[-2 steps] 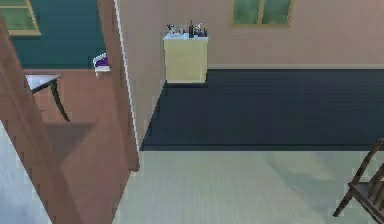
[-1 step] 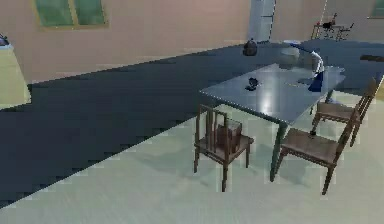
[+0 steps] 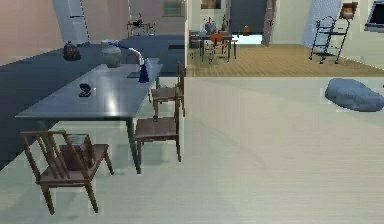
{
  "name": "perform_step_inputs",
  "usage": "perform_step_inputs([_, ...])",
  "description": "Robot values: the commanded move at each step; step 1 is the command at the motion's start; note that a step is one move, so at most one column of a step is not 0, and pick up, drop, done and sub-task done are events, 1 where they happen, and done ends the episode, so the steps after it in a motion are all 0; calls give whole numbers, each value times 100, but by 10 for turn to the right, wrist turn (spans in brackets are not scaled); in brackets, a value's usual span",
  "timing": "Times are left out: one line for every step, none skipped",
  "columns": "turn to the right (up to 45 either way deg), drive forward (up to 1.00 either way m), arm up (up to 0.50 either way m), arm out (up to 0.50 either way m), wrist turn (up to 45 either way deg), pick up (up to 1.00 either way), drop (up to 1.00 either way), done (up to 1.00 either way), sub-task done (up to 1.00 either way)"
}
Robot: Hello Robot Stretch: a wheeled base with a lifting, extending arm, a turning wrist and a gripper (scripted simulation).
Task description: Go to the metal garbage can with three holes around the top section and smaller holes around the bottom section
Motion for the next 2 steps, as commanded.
perform_step_inputs([0, 5, 0, 0, 0, 0, 0, 0, 0])
perform_step_inputs([150, 0, 0, 0, 0, 0, 0, 0, 0])
